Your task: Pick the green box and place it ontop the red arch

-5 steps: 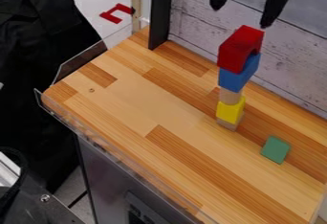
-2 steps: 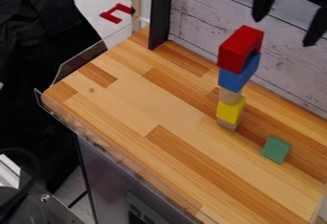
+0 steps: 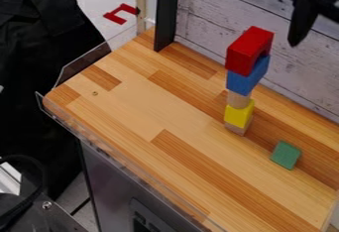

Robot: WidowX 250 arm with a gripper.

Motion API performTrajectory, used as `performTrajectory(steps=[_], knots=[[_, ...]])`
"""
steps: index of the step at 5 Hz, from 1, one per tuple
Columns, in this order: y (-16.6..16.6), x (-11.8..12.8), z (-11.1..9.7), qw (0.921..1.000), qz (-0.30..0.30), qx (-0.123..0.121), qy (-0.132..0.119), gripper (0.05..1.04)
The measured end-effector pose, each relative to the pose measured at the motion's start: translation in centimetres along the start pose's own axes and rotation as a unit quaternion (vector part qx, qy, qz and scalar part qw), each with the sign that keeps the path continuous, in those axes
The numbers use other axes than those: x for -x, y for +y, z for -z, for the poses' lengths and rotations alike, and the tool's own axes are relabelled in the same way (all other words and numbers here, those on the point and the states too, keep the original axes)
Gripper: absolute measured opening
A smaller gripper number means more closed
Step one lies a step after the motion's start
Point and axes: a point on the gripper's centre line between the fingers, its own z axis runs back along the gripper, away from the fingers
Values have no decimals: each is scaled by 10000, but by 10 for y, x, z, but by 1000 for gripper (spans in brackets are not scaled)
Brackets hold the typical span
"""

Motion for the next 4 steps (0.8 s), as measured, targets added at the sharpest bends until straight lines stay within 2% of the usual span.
performTrajectory(steps=[1, 3, 4], knots=[[-3, -5, 14, 10000, -20, -41, 26, 999], [-10, -14, 54, 9993, -123, -12, 358, 999], [-11, -16, 63, 9989, -186, -17, 422, 999]])
